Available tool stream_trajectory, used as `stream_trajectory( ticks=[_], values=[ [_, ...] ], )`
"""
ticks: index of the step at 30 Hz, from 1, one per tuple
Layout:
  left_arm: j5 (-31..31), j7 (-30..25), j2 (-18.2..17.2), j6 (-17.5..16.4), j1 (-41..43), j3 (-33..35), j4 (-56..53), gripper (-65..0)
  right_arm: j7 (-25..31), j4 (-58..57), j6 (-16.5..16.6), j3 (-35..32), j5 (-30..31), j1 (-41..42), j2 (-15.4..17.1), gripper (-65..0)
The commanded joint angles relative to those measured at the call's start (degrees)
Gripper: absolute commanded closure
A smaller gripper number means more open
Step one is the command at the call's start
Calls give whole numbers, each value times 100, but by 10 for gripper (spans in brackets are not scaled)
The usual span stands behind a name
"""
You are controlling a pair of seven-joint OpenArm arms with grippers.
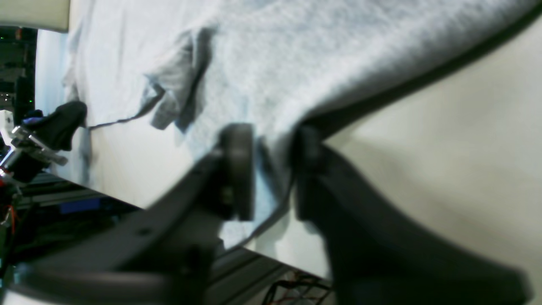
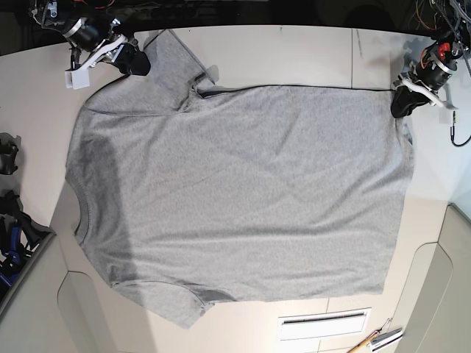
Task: Fold the T-shirt properly
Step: 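Lift the shoulder edge with both grippers and pull it taut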
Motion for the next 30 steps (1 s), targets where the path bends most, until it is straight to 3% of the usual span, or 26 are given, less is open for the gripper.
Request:
stream_trajectory(
  ticks=[1, 2, 5, 7, 11, 15, 23, 30],
  values=[
    [308, 293, -17, 127, 83, 42, -39, -35, 127, 66, 59, 13, 42, 9, 31, -35],
    [304, 177, -26, 125, 83, 42, -39, -35, 170, 68, 142, 13, -26, 20, 31, 0],
    [391, -107, -59, 103, 81, 42, -35, -34, 173, 76, 520, 59, -31, 37, 28, 0],
    [422, -81, -118, -70, 85, 37, -31, 0, 157, 98, 619, 127, -31, 31, 31, 0],
    [470, 175, -151, -485, 87, -142, -17, 0, -72, 103, 682, 452, 118, 20, 31, 0],
    [356, 608, -151, -647, 87, -520, -11, 0, -352, 105, 820, 813, 691, -68, 33, 0],
    [-1550, 2555, -155, -758, 173, -1071, 249, 0, -518, 177, 920, 1123, 1266, -540, 66, 0],
    [-2251, 2562, -151, -758, 479, -1480, 671, 0, -645, 717, 927, 1488, 1508, -660, 66, 0]
  ],
)
